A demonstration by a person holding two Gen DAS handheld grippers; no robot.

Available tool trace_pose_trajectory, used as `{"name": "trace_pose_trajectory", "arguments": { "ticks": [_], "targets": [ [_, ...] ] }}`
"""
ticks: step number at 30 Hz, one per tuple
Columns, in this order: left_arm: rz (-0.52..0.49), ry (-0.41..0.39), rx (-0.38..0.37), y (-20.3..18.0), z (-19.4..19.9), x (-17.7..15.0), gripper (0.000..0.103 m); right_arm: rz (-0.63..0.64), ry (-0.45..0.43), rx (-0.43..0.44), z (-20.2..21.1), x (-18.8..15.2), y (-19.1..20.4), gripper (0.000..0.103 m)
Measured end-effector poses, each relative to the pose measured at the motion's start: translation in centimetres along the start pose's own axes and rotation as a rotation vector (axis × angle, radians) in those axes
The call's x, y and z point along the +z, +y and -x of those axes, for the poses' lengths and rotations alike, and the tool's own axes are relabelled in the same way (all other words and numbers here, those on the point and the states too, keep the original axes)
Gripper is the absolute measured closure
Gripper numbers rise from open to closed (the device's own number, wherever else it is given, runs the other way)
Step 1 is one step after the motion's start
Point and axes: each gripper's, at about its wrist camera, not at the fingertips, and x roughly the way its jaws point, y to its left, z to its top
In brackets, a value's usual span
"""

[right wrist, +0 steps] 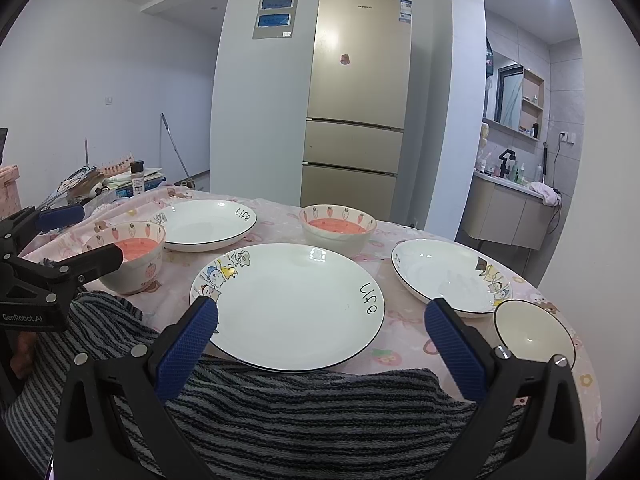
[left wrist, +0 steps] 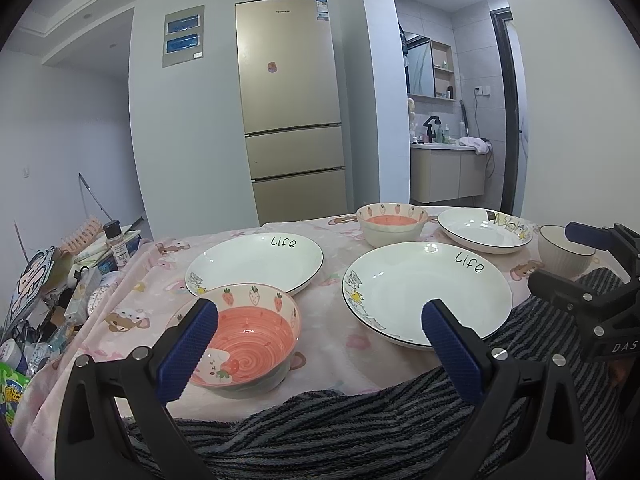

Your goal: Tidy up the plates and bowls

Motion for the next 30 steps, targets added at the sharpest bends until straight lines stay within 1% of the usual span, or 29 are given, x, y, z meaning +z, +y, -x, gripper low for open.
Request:
{"name": "trace_pose_trajectory", "arguments": {
  "ticks": [30],
  "targets": [
    [0.003, 0.0, 0.003, 0.06, 0.06, -0.01, 0.0, -0.003, -0.004, -0.001, 0.07, 0.01, -0.3, 0.0]
  ]
}}
